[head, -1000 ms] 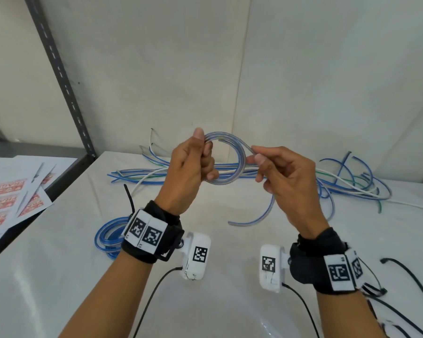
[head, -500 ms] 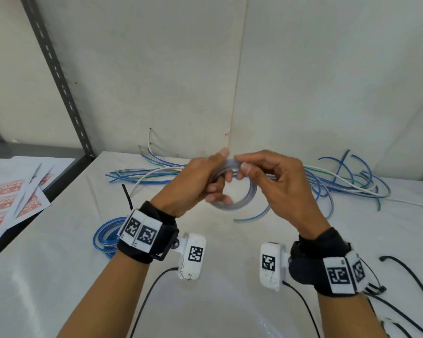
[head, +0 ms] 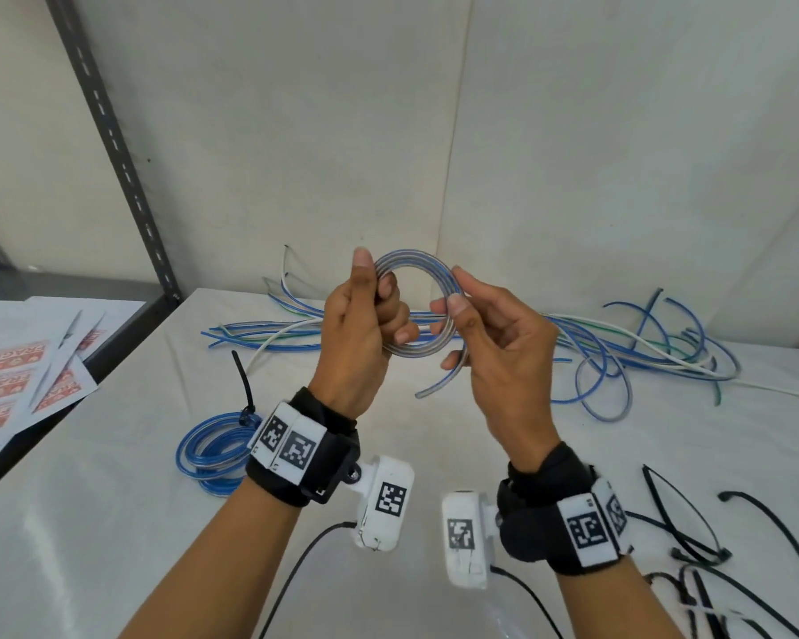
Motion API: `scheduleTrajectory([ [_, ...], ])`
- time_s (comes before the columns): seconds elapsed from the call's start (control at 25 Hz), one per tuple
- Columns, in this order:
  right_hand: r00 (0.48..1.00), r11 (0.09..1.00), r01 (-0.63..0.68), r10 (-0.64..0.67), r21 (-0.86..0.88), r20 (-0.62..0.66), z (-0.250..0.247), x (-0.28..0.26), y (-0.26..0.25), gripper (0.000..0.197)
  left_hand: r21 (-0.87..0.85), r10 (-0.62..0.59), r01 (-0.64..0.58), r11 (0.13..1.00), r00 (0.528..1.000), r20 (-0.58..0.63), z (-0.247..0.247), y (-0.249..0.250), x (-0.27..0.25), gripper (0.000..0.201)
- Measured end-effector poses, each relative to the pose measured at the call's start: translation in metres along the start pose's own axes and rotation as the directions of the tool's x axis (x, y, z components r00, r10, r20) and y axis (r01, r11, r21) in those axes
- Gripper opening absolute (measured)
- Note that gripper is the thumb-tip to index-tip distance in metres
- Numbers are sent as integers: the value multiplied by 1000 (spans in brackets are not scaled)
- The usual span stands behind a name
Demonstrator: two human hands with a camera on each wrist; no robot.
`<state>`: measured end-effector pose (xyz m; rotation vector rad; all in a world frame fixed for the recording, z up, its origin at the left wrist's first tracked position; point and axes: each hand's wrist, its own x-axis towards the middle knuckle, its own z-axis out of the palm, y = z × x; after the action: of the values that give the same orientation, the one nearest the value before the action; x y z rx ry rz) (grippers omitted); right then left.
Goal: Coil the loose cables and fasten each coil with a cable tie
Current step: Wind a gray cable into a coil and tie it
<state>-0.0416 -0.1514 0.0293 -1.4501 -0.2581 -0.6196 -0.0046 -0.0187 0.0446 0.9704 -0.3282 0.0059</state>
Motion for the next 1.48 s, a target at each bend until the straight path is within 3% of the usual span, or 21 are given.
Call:
scheduleTrajectory([
  [0.12,998,999,0,3,-44,66,-19,8,-4,25,-10,-256,259,966,958,130,-8,8,5,51],
  [0.16,990,995,6,7,-97,140,-27,11,-6,25,68,-340,333,940,923,181,-11,10,6,53],
  [0.24,959,967,48,25,-249,281,-37,12,-11,24,296,-431,361,884,875,219,-13,11,3,54],
  [0.36,957,947,60,35,-315,287,-37,11,-14,22,388,-365,275,879,913,179,-8,7,-2,49],
  [0.48,992,973,44,-17,-225,123,-30,11,-14,17,229,-213,188,955,973,89,-7,10,2,47],
  [0.68,997,996,42,-48,-80,-67,-6,1,-5,13,-10,-97,96,995,995,-22,-2,8,2,47],
  [0.76,998,998,30,-33,-56,-62,4,-5,-2,28,-104,-81,76,992,996,-46,2,4,1,48],
  [0.88,997,990,69,-72,-122,-21,3,-3,-2,39,-200,-163,172,965,985,58,0,3,3,48],
  [0.96,994,981,90,-79,-170,70,-10,4,-5,38,-75,-272,286,955,950,151,-7,9,5,52],
  [1.04,974,968,83,-29,-236,224,-26,8,-9,36,157,-386,359,920,898,213,-12,13,4,58],
  [1.16,930,944,83,41,-318,366,-36,9,-14,32,416,-407,283,864,879,247,-13,15,-2,50],
  [1.24,954,951,76,18,-299,300,-34,9,-15,29,395,-334,216,893,906,259,-10,13,-4,46],
  [1.32,989,974,53,-21,-219,146,-27,10,-13,18,307,-241,162,938,941,240,-8,12,-3,45],
  [1.4,999,991,43,-39,-128,30,-19,7,-11,5,235,-171,119,965,961,215,-6,11,-2,43],
  [1.48,999,997,38,-39,-72,-6,-13,4,-8,4,197,-117,79,977,975,191,-5,9,-2,42],
])
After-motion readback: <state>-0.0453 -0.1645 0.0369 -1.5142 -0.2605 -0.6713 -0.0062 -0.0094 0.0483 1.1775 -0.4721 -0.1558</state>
